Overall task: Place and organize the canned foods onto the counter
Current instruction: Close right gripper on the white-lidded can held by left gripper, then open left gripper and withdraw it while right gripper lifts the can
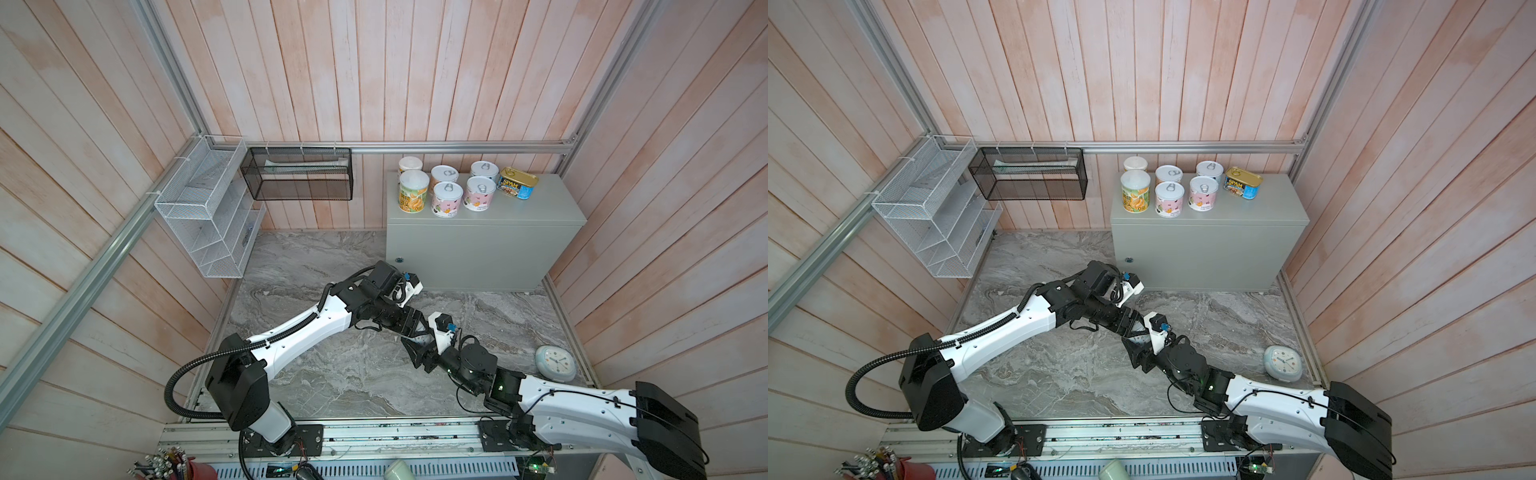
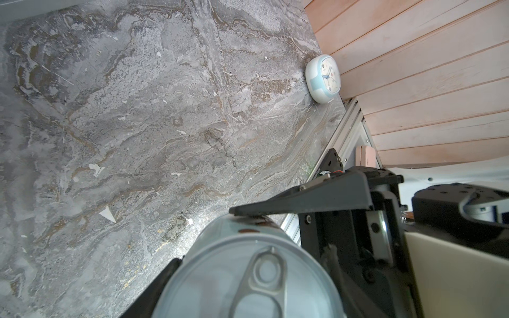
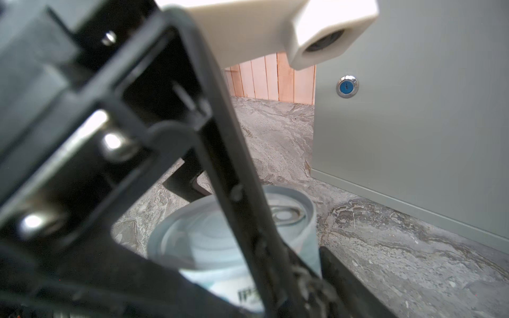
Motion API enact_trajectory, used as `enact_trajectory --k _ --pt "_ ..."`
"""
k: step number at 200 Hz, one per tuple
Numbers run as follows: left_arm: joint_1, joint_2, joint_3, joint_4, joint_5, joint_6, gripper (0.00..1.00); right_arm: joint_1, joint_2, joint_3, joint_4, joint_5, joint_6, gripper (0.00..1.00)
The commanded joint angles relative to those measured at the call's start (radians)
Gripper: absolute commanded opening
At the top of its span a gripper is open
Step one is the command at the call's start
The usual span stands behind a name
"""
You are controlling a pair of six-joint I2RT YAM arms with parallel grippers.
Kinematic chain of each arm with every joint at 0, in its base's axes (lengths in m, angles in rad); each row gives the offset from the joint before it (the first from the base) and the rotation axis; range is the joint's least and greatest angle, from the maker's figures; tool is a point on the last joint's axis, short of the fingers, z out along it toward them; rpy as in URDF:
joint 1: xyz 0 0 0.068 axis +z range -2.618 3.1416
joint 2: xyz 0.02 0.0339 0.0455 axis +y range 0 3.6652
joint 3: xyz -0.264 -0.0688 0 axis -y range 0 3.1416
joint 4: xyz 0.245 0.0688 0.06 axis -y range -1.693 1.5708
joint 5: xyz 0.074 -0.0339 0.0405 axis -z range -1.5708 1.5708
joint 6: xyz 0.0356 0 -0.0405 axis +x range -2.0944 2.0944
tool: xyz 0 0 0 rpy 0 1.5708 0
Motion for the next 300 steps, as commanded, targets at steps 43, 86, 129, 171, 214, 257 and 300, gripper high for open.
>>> enact_trajectory --k 43,86,129,171,214,257,300 --pt "-0.018 -0.063 -0.028 0.007 0.121 -0.024 0.42 -0.046 0.042 0.032 0.05 0.087 0.003 0.8" --pt "-0.019 -0.073 -0.036 0.007 0.12 -0.026 0.42 -0.052 0.067 0.04 0.072 0.088 0.01 0.7" --pt "-0.017 -0.08 -0.054 0.022 0.114 -0.036 0.51 -0.08 0.018 0.004 0.121 0.111 0.078 0.61" --pt "-0.013 -0.086 -0.072 0.027 0.061 -0.025 0.87 -0.09 -0.006 -0.005 0.1 0.139 0.098 0.6" --pt "0.016 -0.095 -0.11 0.031 -0.014 -0.011 1.0 -0.104 -0.045 -0.013 0.048 0.16 0.116 0.6" --pt "0.024 -0.145 -0.151 0.073 -0.062 -0.024 1.0 -0.111 -0.115 0.001 -0.064 0.214 0.112 0.6" --pt "0.042 -0.234 -0.26 0.213 -0.109 -0.063 1.0 -0.114 -0.266 0.006 -0.178 0.287 0.087 0.6"
